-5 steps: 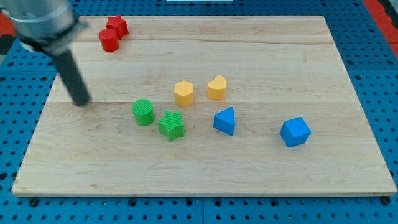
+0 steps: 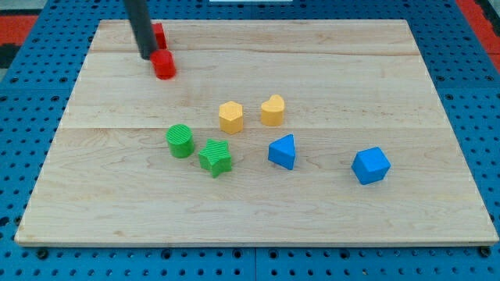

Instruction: Push the red blocks towards the center of the board

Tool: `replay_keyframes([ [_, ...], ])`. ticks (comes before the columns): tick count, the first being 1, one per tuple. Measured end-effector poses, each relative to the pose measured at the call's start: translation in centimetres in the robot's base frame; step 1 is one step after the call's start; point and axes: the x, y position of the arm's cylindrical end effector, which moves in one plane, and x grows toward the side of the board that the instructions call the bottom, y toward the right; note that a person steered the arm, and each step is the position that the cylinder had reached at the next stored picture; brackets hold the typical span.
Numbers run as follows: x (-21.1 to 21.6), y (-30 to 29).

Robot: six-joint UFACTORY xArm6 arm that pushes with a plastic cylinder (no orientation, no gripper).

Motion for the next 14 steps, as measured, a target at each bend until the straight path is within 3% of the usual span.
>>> replay_keyframes([
  [2,-1.8,2.9],
  [3,2.6,1.7],
  [5,6.5,5.0],
  [6,3.8,-2.1],
  [7,0.3,-12.9],
  [8,-6.4,-10.6],
  [10,-6.8,4.5],
  [11,-8.5,3.5],
  [13,-4.6,15.9],
  [14,-2.4,13.8],
])
